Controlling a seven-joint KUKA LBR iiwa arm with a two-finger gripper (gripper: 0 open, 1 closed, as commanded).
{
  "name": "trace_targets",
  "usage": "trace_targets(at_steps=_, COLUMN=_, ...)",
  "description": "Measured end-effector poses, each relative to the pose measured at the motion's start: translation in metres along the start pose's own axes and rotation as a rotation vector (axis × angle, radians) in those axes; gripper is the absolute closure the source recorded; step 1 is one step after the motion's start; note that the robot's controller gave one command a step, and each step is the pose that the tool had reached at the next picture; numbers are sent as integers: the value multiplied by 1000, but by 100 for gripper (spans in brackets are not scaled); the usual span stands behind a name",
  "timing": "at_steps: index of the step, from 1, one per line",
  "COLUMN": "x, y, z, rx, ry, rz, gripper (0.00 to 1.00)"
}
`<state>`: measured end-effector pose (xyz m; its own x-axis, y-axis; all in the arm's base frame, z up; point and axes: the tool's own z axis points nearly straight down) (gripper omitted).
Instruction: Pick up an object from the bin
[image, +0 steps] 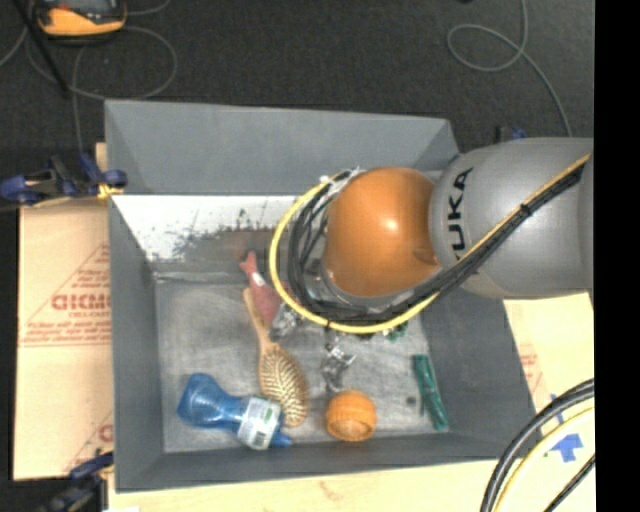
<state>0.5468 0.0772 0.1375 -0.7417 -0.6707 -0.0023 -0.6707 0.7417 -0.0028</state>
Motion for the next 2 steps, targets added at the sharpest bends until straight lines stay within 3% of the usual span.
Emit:
trace_targets(at_steps=1, x=-23, y=-19, z=10, rx=0, ry=-1, rz=-257, gripper=0)
trace_targets(at_steps=2, x=-29, y=-11, z=45, rx=0, ry=-2, rz=-337, gripper=0)
